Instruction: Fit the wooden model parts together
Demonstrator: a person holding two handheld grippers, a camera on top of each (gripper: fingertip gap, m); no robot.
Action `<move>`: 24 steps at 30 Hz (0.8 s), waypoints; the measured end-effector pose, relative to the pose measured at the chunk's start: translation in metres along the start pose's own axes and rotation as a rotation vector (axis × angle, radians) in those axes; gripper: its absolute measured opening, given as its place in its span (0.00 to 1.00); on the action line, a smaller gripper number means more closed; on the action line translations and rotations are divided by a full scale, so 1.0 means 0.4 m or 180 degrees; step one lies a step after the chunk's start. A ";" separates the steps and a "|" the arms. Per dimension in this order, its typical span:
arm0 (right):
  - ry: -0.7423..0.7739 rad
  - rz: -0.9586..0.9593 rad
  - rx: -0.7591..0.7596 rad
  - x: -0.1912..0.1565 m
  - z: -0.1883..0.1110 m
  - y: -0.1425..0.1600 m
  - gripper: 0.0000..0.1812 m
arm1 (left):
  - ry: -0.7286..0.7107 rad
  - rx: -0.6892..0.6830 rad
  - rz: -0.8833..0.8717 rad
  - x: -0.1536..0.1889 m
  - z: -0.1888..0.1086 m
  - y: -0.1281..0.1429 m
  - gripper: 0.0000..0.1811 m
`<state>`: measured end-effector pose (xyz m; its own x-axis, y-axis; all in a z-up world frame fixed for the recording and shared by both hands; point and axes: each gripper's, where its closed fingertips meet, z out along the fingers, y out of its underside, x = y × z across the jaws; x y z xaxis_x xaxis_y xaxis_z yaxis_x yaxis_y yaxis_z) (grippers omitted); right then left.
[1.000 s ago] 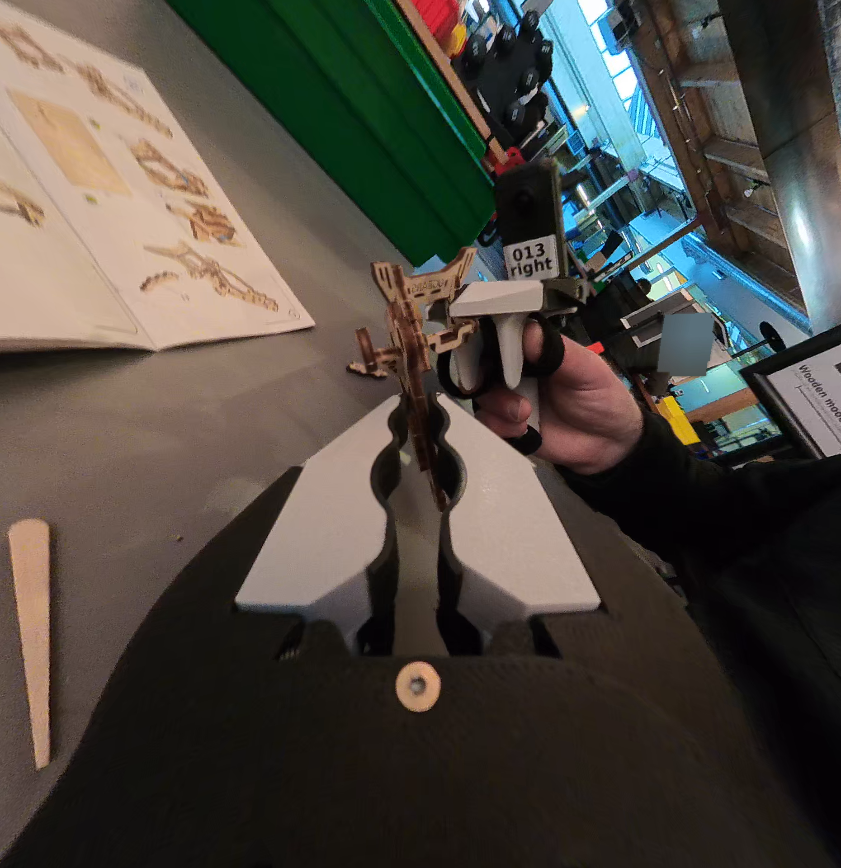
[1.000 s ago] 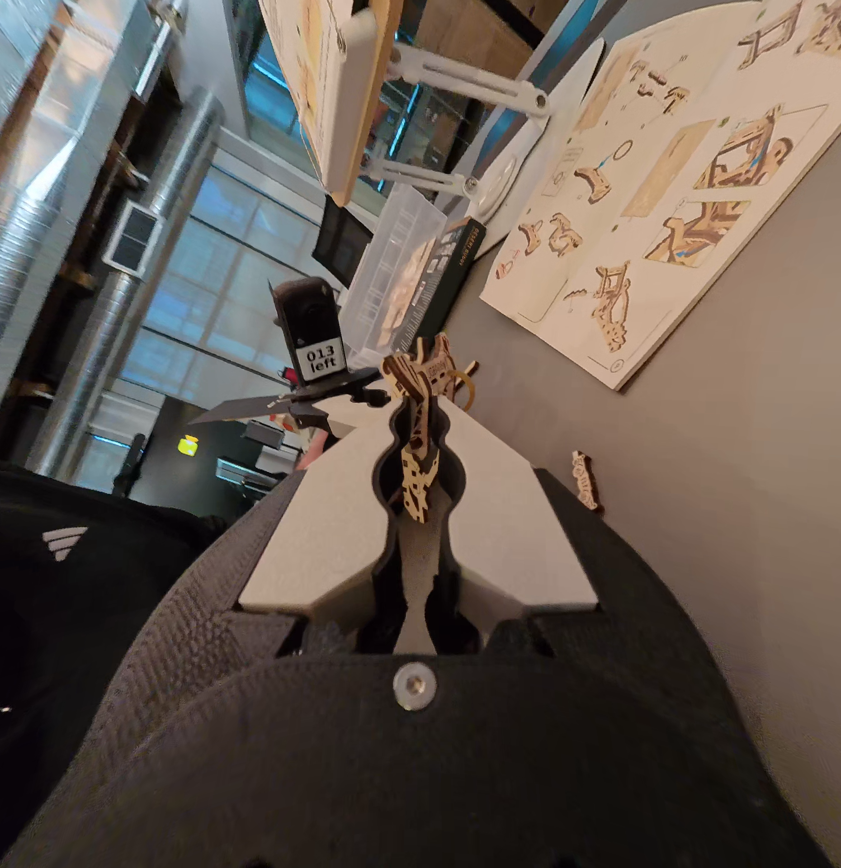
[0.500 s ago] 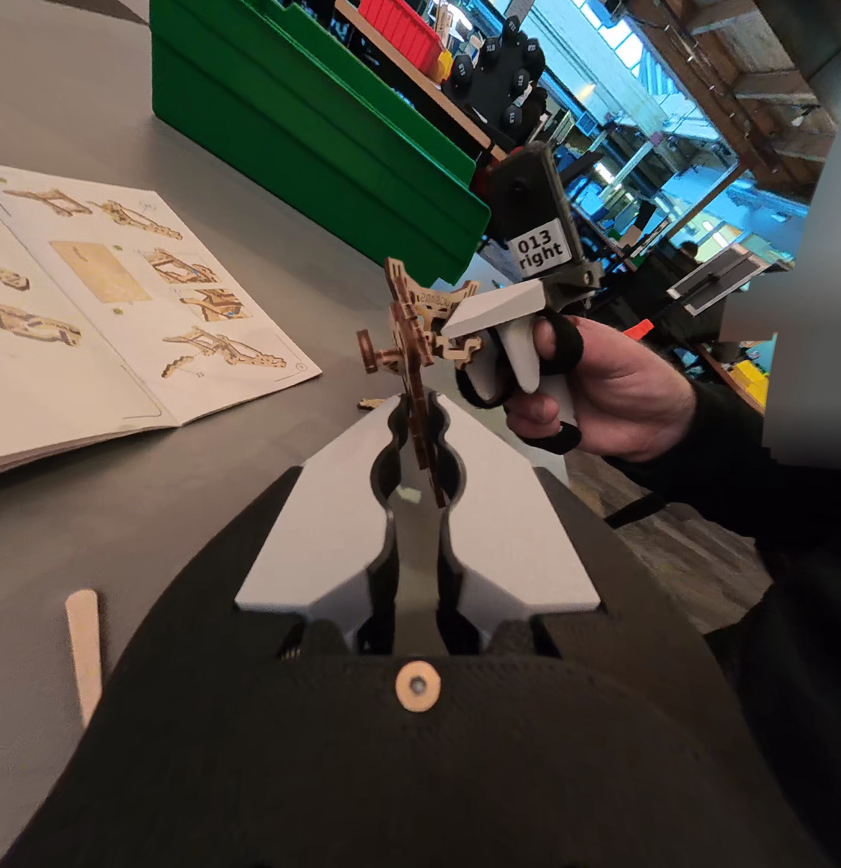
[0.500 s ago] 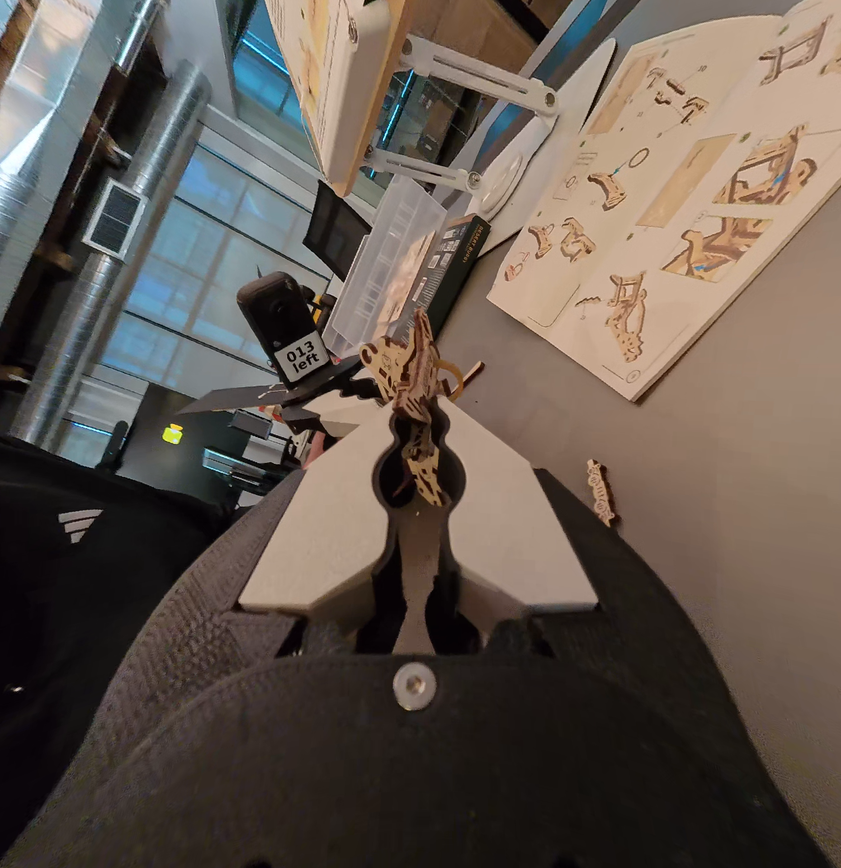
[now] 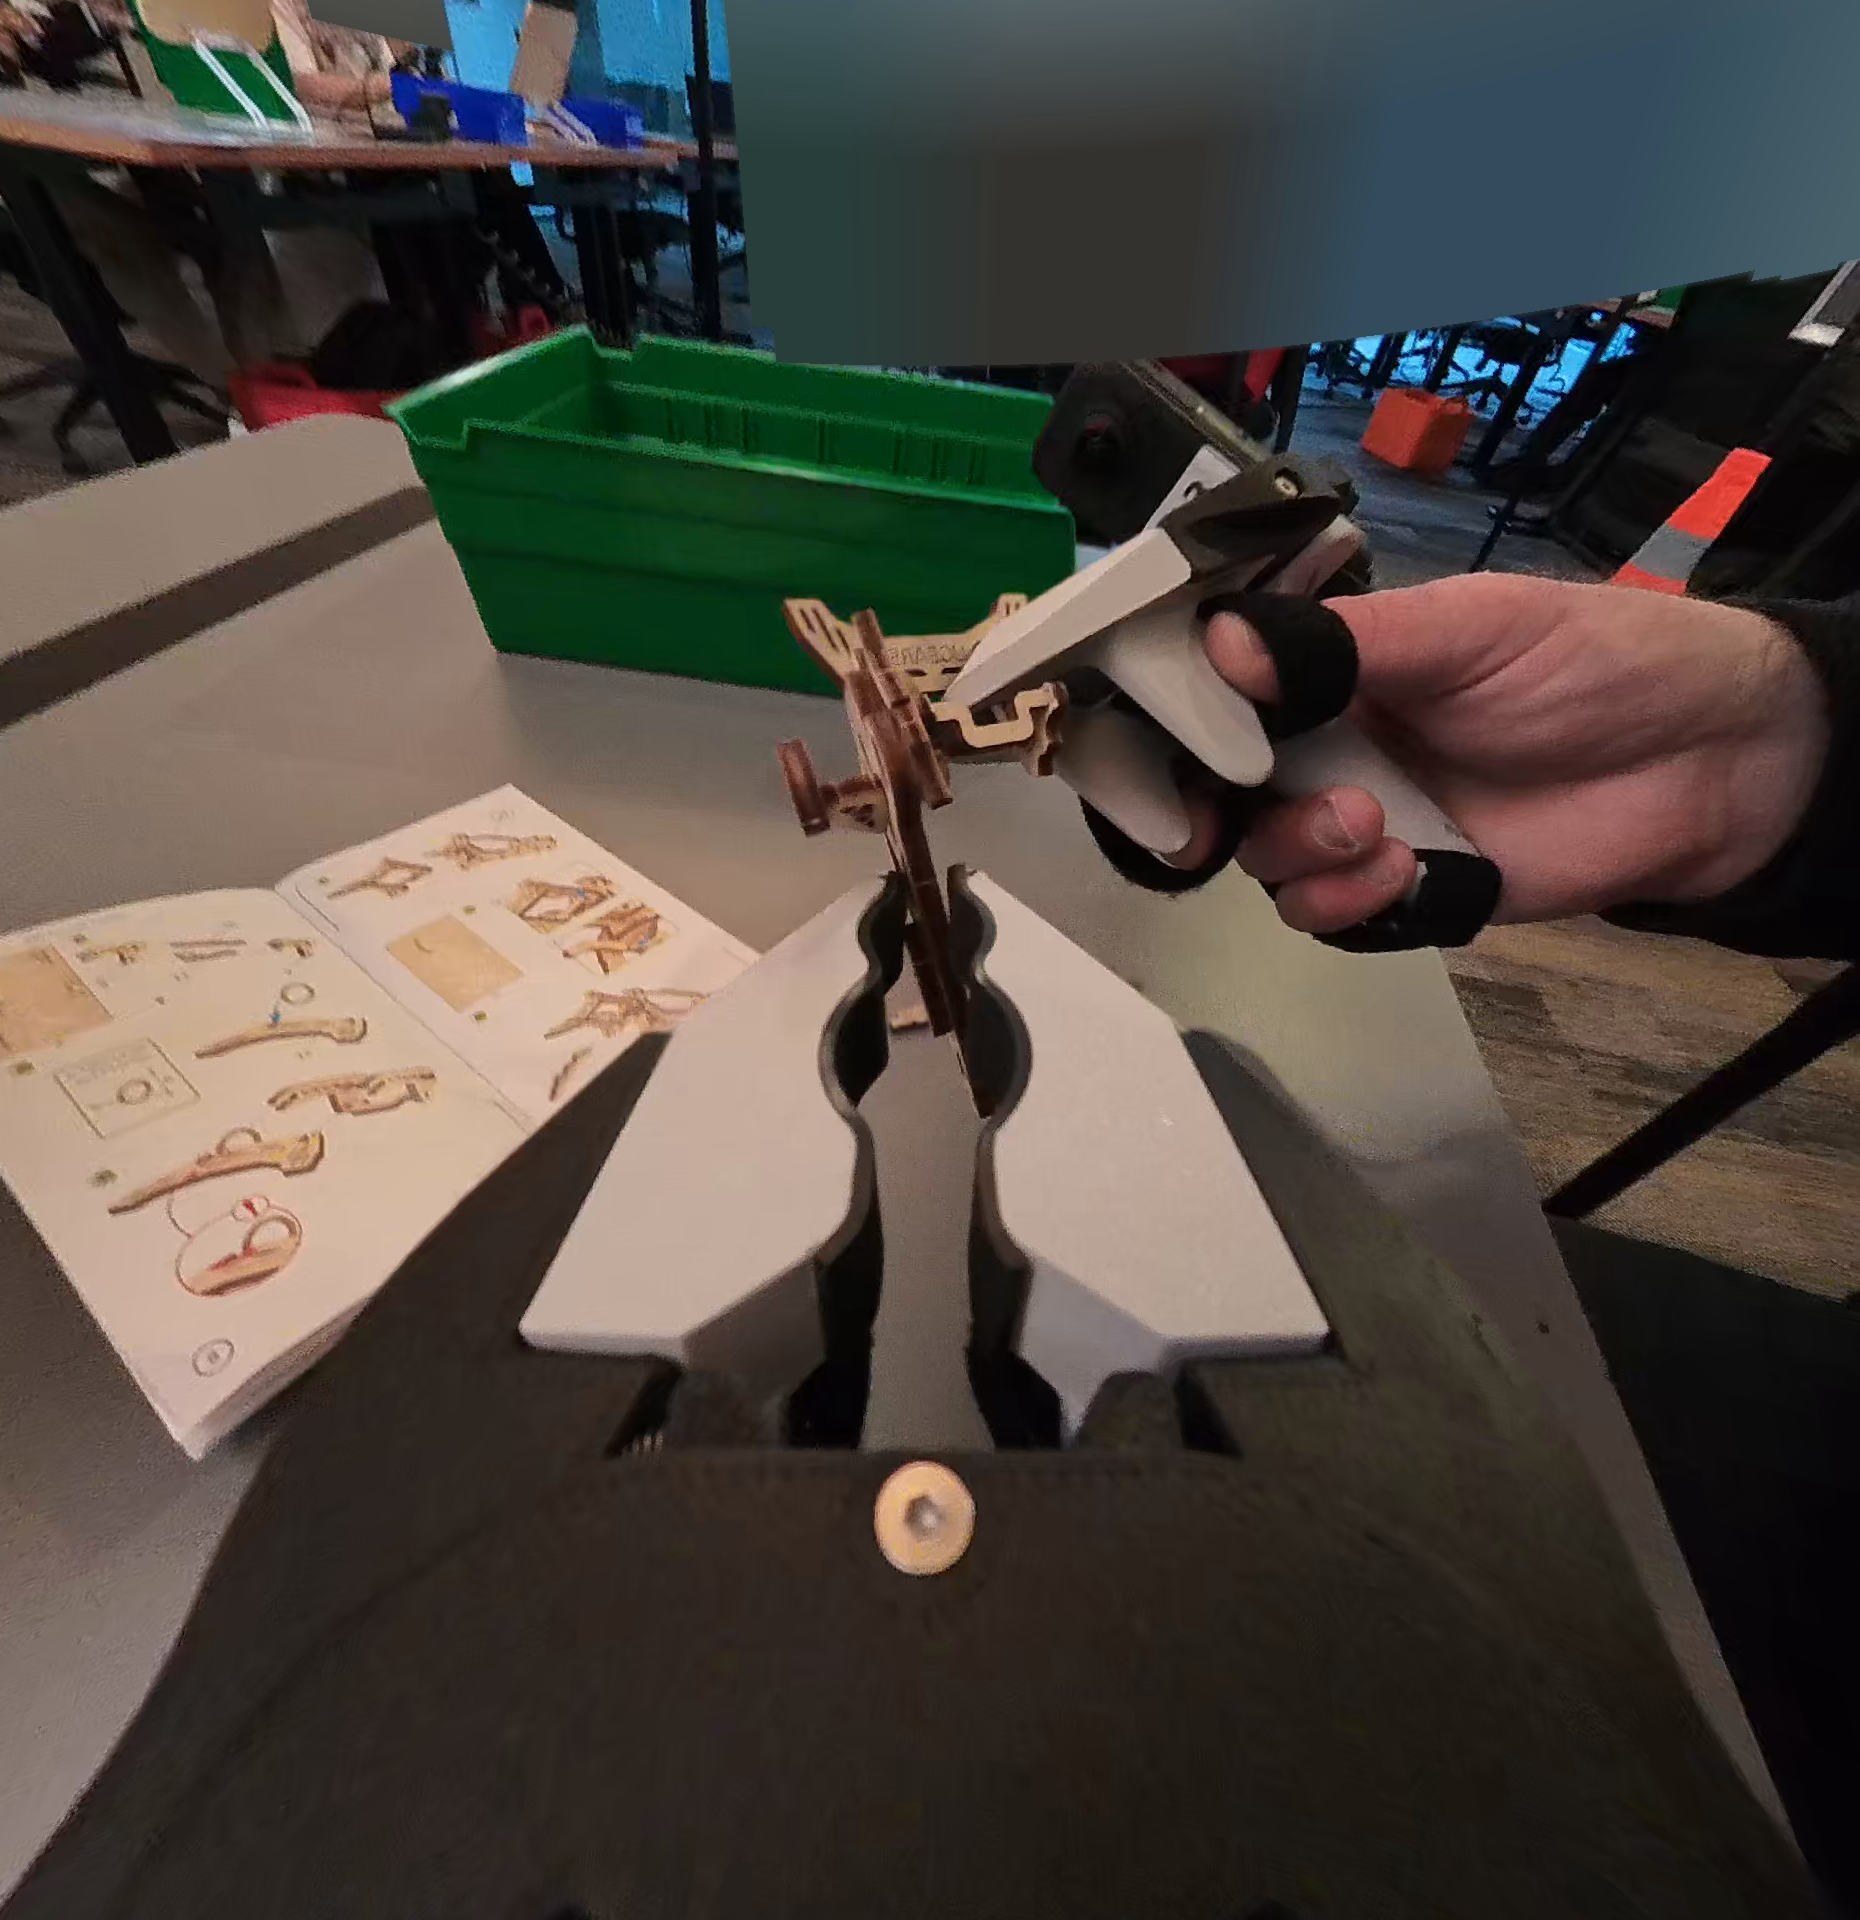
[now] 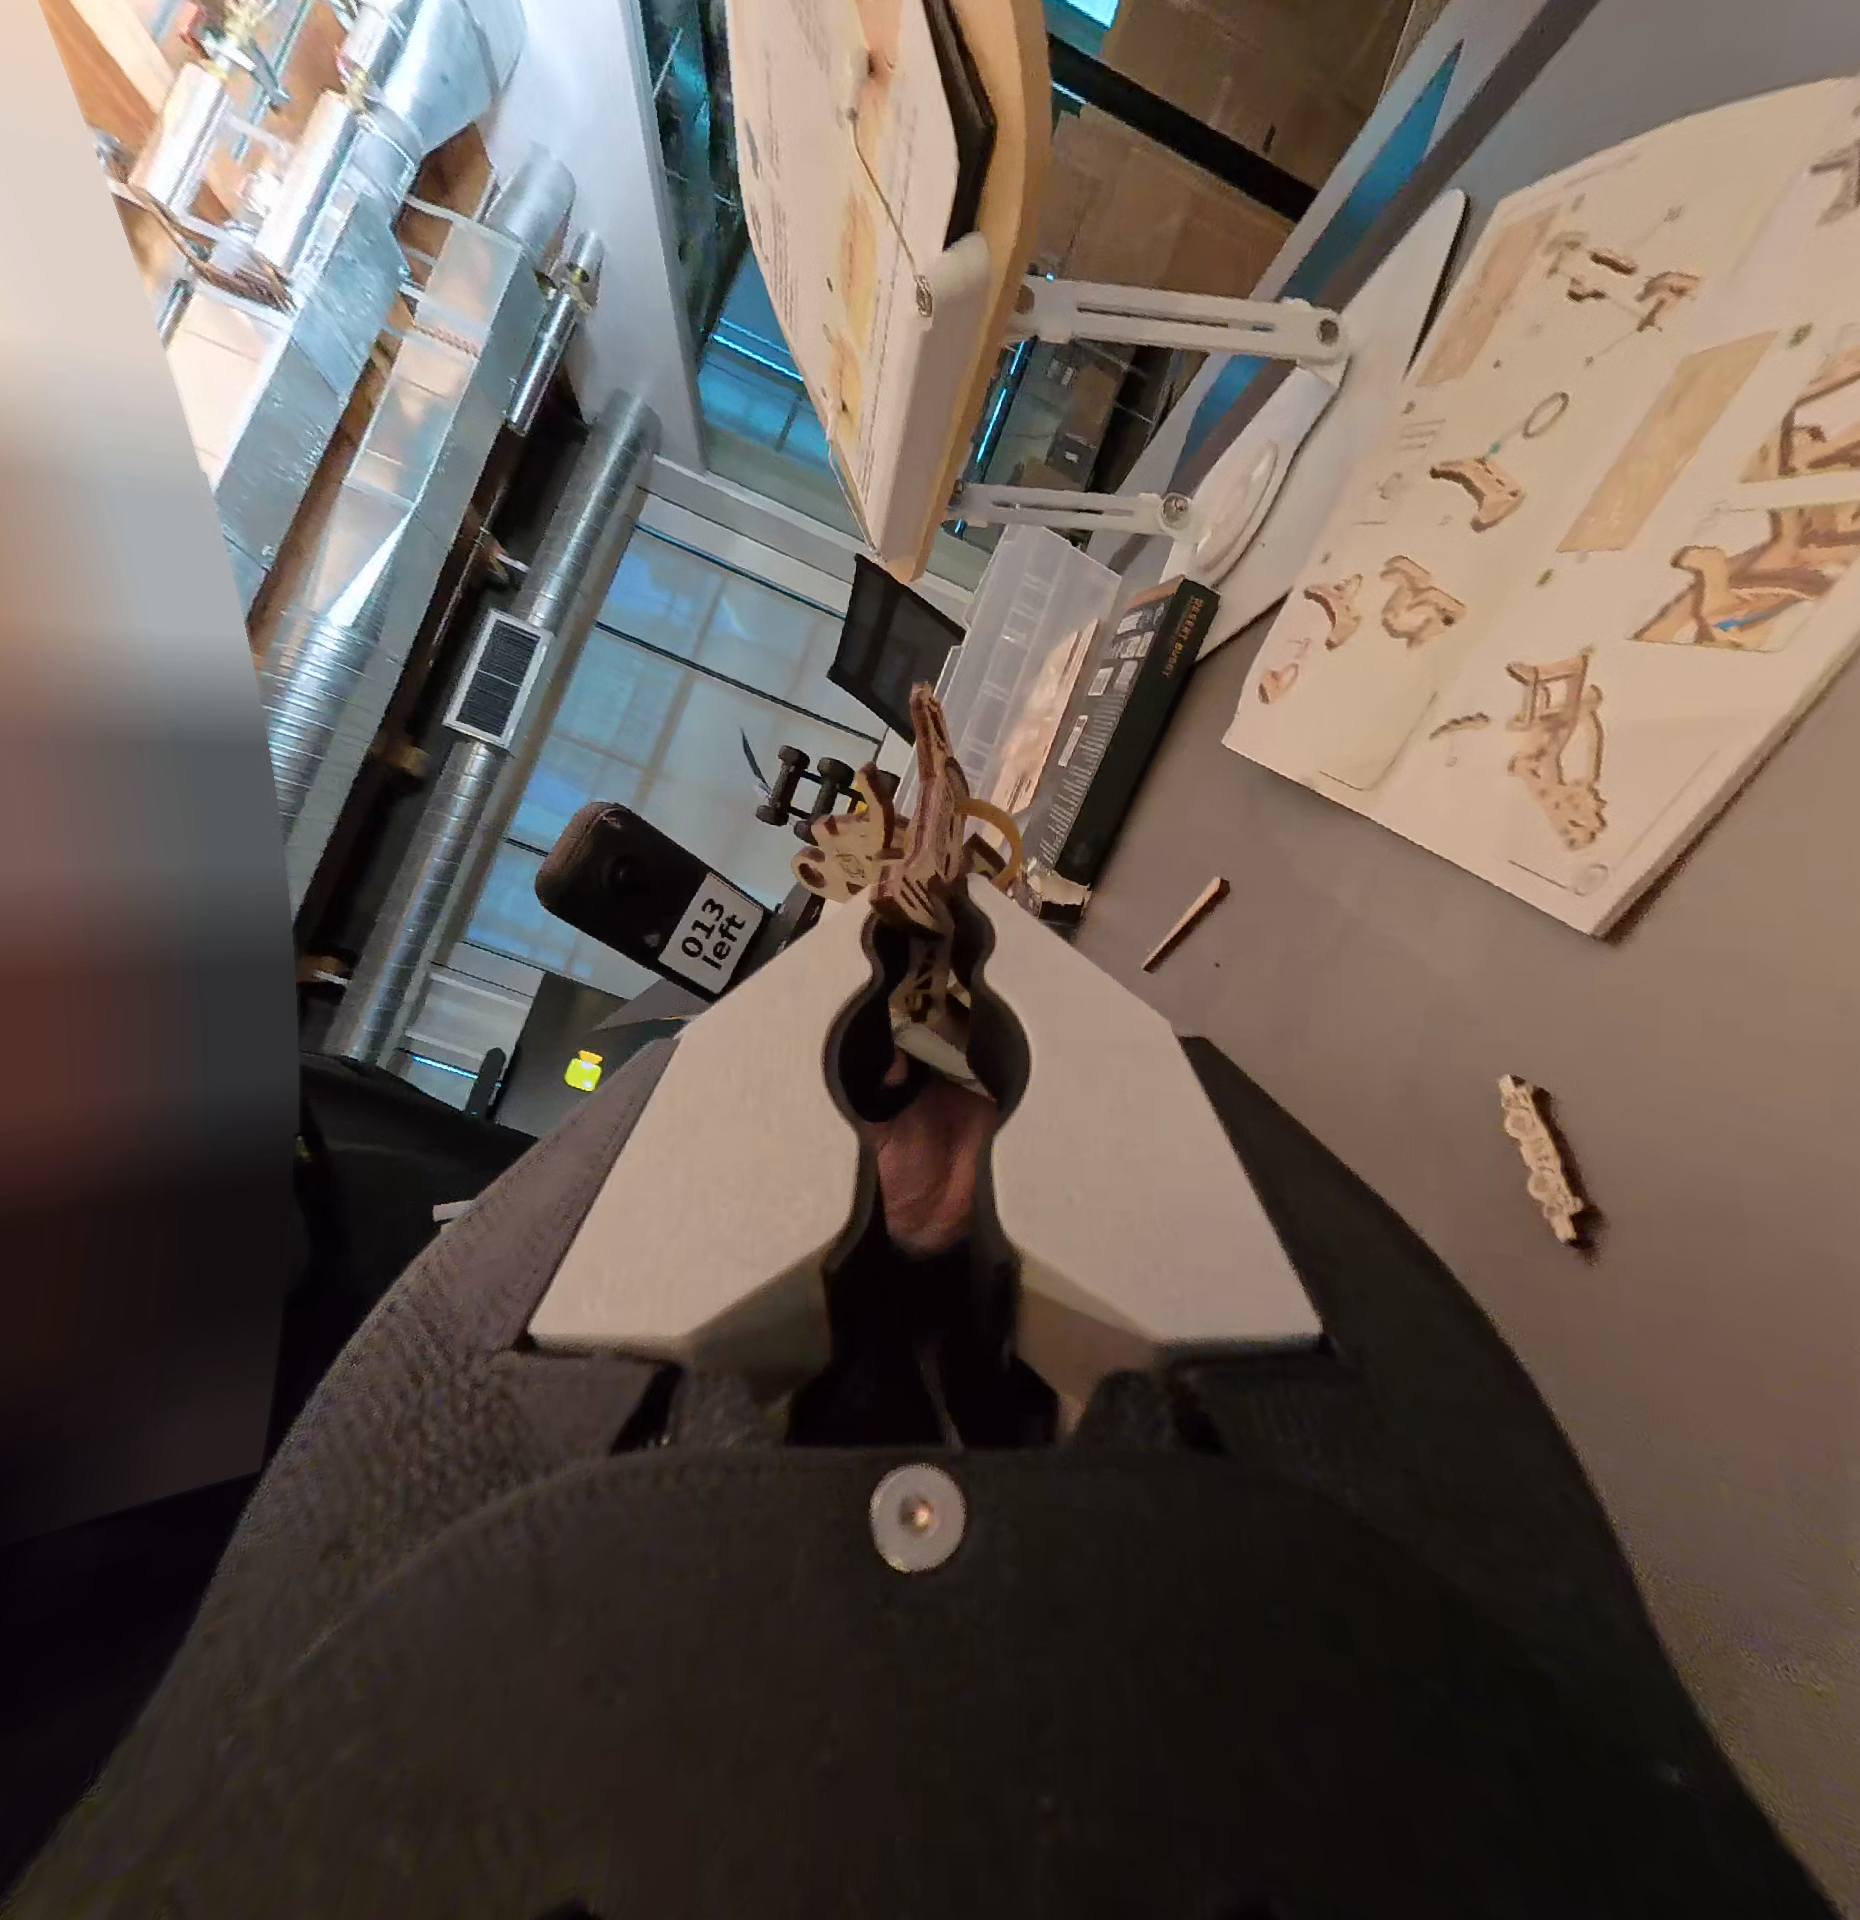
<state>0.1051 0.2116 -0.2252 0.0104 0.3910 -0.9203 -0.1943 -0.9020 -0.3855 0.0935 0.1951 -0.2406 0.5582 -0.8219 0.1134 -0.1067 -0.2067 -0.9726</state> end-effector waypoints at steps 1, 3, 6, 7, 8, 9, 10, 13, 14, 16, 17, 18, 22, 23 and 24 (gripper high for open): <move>-0.0011 -0.0054 0.0019 -0.013 0.000 -0.007 0.02 | 0.0001 0.0074 0.0017 0.001 -0.001 -0.014 0.03; -0.0020 -0.0234 0.0057 -0.049 0.004 -0.024 0.02 | 0.0059 0.0220 -0.0039 0.004 -0.002 -0.040 0.03; 0.0040 -0.0534 0.0000 -0.111 0.024 -0.042 0.02 | 0.0107 0.0443 -0.0071 0.009 -0.005 -0.085 0.03; 0.0106 -0.0659 -0.0025 -0.129 0.031 -0.047 0.02 | 0.0120 0.0527 -0.0127 0.006 -0.009 -0.102 0.03; 0.0170 -0.0788 -0.0045 -0.148 0.038 -0.053 0.02 | 0.0147 0.0622 -0.0176 0.003 -0.014 -0.120 0.03; 0.0212 -0.0911 -0.0074 -0.169 0.045 -0.057 0.02 | 0.0159 0.0700 -0.0193 0.000 -0.020 -0.137 0.03; 0.0247 -0.1034 -0.0119 -0.189 0.052 -0.058 0.02 | 0.0130 0.0744 -0.0131 -0.003 -0.025 -0.153 0.03; 0.0351 -0.1337 -0.0163 -0.248 0.067 -0.069 0.02 | 0.0038 0.0919 0.0029 -0.010 -0.044 -0.206 0.02; 0.0369 -0.1427 -0.0164 -0.269 0.071 -0.073 0.02 | 0.0043 0.0992 0.0051 -0.009 -0.052 -0.227 0.02; 0.0392 -0.1633 -0.0179 -0.312 0.083 -0.073 0.02 | -0.0050 0.1106 0.0231 -0.008 -0.066 -0.267 0.02; 0.0404 -0.1744 -0.0206 -0.335 0.090 -0.071 0.02 | -0.0108 0.1168 0.0296 -0.009 -0.075 -0.287 0.02; 0.0452 -0.1862 -0.0188 -0.357 0.093 -0.074 0.02 | -0.0149 0.1232 0.0354 -0.008 -0.084 -0.307 0.02; 0.0608 -0.2218 -0.0108 -0.434 0.098 -0.093 0.02 | -0.0287 0.1473 0.0598 0.001 -0.125 -0.380 0.03; 0.0646 -0.2292 -0.0113 -0.446 0.102 -0.090 0.02 | -0.0285 0.1498 0.0619 0.005 -0.134 -0.394 0.03; 0.0618 -0.2308 -0.0115 -0.460 0.108 -0.084 0.02 | -0.0315 0.1523 0.0671 0.008 -0.143 -0.408 0.03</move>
<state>0.0674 0.1779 -0.0402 0.2971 0.8532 -0.4286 -0.0405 -0.4372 -0.8984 0.0657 0.1957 -0.0699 0.6425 -0.7608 -0.0918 0.1494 0.2418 -0.9588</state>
